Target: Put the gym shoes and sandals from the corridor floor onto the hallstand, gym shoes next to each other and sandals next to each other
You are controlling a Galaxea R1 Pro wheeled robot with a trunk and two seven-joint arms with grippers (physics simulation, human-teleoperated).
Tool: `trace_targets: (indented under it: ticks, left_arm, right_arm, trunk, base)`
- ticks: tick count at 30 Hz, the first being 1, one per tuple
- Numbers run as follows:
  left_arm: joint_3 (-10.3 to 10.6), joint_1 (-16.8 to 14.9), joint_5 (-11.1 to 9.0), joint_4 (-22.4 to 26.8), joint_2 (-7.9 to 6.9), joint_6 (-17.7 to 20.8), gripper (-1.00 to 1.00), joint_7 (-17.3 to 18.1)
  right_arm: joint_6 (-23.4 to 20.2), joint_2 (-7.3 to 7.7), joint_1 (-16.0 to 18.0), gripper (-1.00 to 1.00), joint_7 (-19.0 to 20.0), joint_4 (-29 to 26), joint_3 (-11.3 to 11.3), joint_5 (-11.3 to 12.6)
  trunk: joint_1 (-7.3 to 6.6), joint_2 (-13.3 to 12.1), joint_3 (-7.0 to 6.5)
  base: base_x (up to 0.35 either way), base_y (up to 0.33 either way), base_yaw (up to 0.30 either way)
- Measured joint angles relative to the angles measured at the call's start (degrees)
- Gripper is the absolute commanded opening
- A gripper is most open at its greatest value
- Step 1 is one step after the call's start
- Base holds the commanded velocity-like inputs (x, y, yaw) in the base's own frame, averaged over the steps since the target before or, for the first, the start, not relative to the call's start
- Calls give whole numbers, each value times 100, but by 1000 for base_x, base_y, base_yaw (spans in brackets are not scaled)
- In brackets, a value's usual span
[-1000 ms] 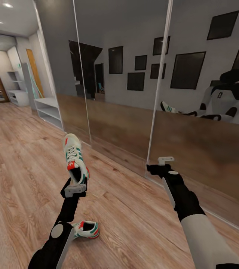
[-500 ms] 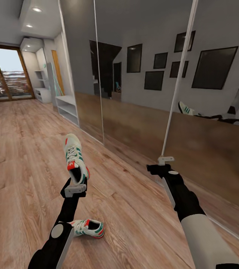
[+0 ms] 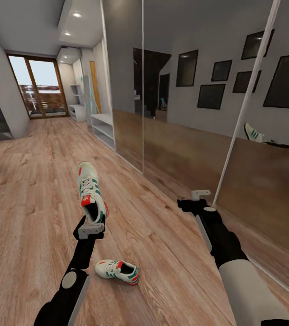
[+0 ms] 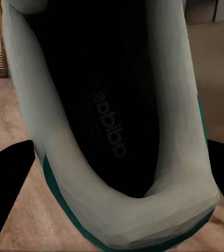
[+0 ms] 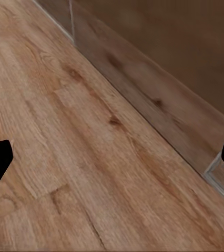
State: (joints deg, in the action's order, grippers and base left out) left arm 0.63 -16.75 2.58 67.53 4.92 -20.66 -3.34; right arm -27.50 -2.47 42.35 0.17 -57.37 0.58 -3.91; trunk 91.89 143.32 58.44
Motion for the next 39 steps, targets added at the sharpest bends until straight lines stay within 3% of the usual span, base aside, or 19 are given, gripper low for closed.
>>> trace_targets:
  ticks: [26, 39]
  left_arm:
    - [0, 0, 0, -1, 0, 1, -100, 0]
    - [0, 0, 0, 0, 0, 4, -100, 3]
  right_arm:
    - [-1, 0, 0, 100, 0, -1, 0, 0]
    - [2, 0, 0, 100, 0, 0, 0, 0]
  trunk:
    - [0, 0, 77]
    - [0, 0, 115]
  base:
    - [17, -199, 295]
    - [0, -42, 295]
